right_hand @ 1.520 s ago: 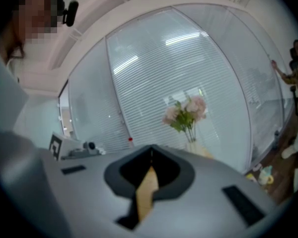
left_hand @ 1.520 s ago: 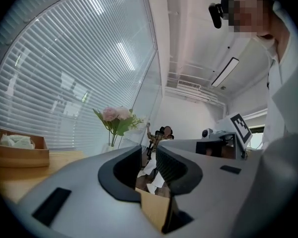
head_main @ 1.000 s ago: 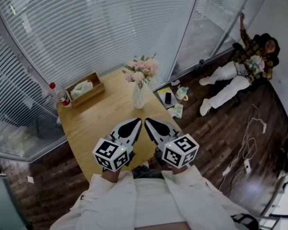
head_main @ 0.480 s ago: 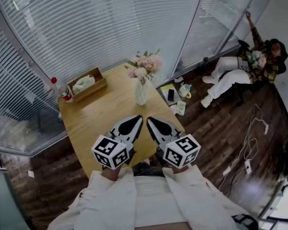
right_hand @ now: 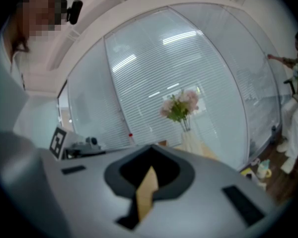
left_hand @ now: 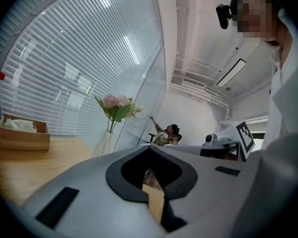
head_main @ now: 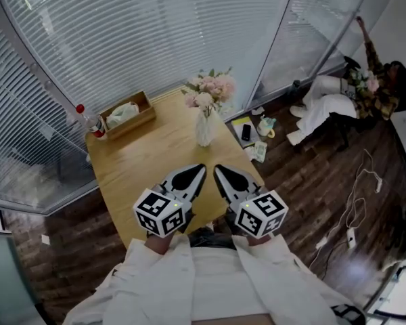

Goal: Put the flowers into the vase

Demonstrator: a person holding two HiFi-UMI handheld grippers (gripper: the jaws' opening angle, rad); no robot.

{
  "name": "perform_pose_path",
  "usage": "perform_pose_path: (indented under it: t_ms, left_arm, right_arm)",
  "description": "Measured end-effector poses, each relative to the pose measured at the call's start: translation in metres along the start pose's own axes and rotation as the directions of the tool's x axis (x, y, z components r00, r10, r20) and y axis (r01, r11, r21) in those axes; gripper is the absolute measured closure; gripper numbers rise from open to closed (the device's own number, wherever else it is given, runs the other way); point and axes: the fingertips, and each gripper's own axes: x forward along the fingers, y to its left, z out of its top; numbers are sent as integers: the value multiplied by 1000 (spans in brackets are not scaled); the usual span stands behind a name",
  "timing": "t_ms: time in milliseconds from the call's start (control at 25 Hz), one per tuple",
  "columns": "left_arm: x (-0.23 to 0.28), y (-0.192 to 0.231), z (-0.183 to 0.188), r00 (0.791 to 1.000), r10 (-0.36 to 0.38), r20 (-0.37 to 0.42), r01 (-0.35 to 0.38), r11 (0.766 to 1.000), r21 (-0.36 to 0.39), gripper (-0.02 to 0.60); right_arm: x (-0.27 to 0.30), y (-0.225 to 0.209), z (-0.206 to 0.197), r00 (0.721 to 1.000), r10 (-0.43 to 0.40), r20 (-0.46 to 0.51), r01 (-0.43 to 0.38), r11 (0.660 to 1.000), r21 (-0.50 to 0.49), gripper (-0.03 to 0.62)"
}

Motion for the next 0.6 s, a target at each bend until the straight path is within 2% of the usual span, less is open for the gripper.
perform_pose_path:
  t_ms: [120, 600]
  left_arm:
    - [-1, 1, -4, 1000, 4, -19, -4, 1000, -3, 572]
    - [-4, -2, -5, 1000, -1, -13, 1, 1000, 1, 572]
  right_arm:
    - [1, 1, -4, 1000, 5, -14, -6, 1000, -6, 580]
    - [5, 6, -9, 999, 23, -26, -23, 1000, -2, 580]
